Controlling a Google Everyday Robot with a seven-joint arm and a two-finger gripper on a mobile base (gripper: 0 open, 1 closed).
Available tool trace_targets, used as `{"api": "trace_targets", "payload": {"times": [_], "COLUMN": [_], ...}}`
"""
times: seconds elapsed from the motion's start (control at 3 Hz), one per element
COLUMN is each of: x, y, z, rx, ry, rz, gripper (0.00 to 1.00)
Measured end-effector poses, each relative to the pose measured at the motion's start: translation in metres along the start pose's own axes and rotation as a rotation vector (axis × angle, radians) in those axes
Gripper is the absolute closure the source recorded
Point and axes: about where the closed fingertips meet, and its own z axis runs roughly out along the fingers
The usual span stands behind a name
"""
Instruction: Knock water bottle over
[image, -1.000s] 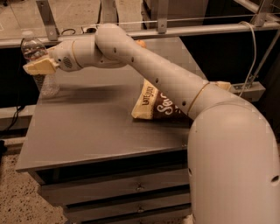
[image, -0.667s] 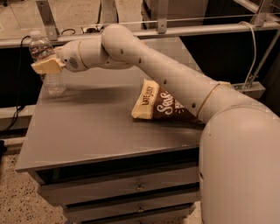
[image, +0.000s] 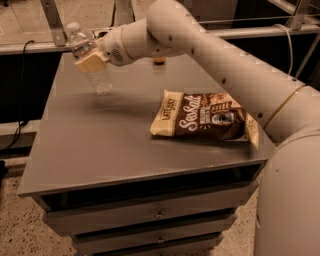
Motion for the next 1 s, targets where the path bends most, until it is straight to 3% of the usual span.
{"api": "trace_targets", "payload": {"times": [0.33, 1.0], "x": [0.005, 0.042], "y": [-0.017, -0.018], "z": [-0.034, -0.061], "rx": [0.03, -0.018], "ry": [0.137, 0.396], "rz": [-0.087, -0.181], "gripper": [1.0, 1.0]}}
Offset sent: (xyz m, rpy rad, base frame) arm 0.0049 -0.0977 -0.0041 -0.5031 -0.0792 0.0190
